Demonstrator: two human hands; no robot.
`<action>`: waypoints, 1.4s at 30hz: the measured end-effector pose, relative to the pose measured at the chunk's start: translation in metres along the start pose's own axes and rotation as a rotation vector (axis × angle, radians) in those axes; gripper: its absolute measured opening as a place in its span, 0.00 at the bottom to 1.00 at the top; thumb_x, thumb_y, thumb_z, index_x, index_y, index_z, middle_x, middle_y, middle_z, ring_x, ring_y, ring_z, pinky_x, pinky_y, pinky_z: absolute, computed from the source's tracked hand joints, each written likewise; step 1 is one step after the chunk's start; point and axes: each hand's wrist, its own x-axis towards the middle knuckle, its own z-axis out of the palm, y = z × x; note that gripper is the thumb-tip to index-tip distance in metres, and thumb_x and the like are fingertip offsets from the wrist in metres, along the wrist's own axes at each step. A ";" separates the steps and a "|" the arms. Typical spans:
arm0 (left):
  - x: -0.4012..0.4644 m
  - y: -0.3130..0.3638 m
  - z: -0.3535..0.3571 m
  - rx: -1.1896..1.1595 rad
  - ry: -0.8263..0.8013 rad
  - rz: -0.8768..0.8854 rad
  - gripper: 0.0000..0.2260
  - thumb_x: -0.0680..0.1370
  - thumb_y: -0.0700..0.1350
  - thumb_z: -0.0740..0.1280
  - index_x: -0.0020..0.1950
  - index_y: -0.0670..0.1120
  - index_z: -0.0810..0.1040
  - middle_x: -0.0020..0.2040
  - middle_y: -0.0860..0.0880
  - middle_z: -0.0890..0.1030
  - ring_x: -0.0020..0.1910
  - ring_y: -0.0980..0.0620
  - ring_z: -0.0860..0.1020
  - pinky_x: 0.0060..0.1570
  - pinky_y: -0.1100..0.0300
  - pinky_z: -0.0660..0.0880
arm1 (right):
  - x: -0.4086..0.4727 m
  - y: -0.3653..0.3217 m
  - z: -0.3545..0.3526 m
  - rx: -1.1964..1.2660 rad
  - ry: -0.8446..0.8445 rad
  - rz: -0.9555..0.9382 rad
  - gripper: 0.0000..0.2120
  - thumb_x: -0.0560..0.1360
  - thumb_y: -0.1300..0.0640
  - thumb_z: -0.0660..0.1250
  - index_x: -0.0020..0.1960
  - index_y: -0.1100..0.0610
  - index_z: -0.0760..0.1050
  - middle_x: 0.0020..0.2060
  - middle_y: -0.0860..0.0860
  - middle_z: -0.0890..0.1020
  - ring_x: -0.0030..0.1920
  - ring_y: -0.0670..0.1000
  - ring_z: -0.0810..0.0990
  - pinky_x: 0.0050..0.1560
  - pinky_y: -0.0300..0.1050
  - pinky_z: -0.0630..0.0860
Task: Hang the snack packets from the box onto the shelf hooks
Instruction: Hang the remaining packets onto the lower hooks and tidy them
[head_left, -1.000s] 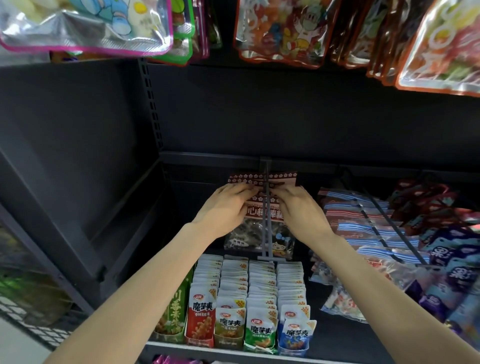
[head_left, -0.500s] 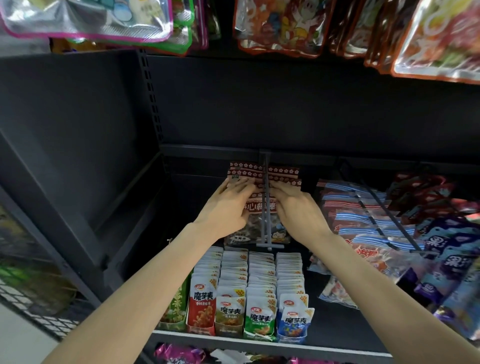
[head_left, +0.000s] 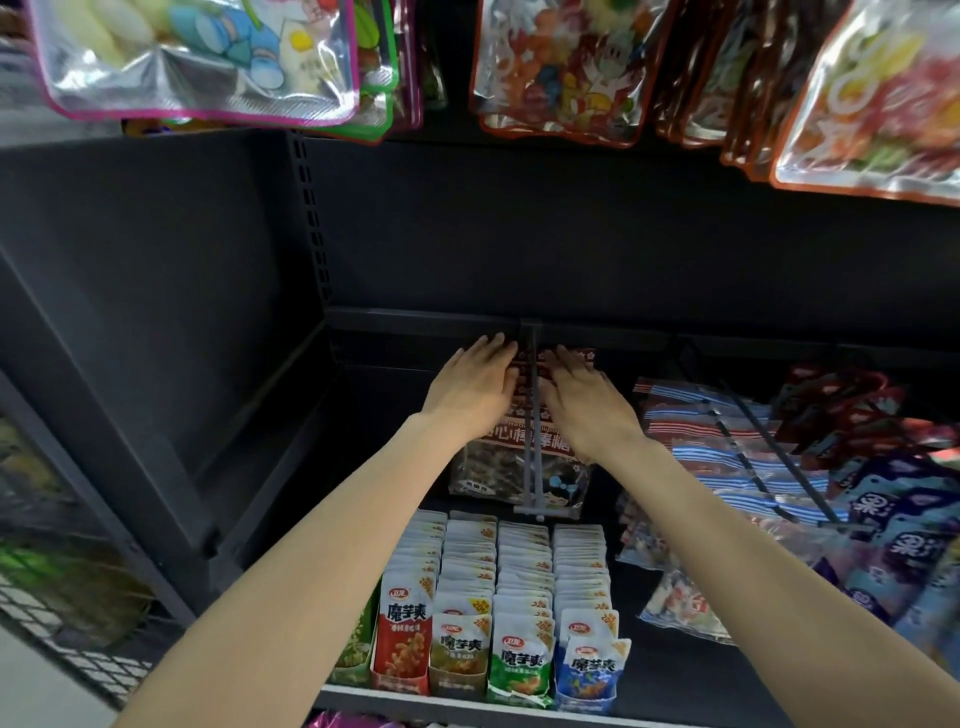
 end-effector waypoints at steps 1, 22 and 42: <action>0.005 0.000 0.001 0.016 -0.047 -0.014 0.22 0.83 0.50 0.47 0.77 0.48 0.52 0.78 0.49 0.50 0.77 0.53 0.48 0.74 0.56 0.46 | 0.004 0.000 0.001 -0.038 -0.047 0.014 0.25 0.83 0.47 0.45 0.78 0.56 0.51 0.77 0.54 0.52 0.77 0.53 0.51 0.75 0.50 0.49; -0.005 0.055 -0.035 -0.045 0.178 0.059 0.12 0.81 0.46 0.58 0.60 0.46 0.75 0.58 0.46 0.77 0.57 0.46 0.74 0.56 0.49 0.73 | -0.017 -0.006 -0.046 -0.040 0.115 0.067 0.19 0.80 0.63 0.53 0.69 0.57 0.68 0.67 0.56 0.71 0.66 0.57 0.70 0.60 0.51 0.70; 0.014 0.180 0.044 -0.167 -0.170 -0.002 0.22 0.83 0.48 0.50 0.76 0.44 0.56 0.77 0.44 0.53 0.76 0.45 0.52 0.73 0.49 0.55 | -0.087 0.157 -0.080 0.115 -0.026 0.148 0.23 0.83 0.55 0.52 0.76 0.59 0.56 0.75 0.58 0.59 0.75 0.56 0.57 0.72 0.44 0.53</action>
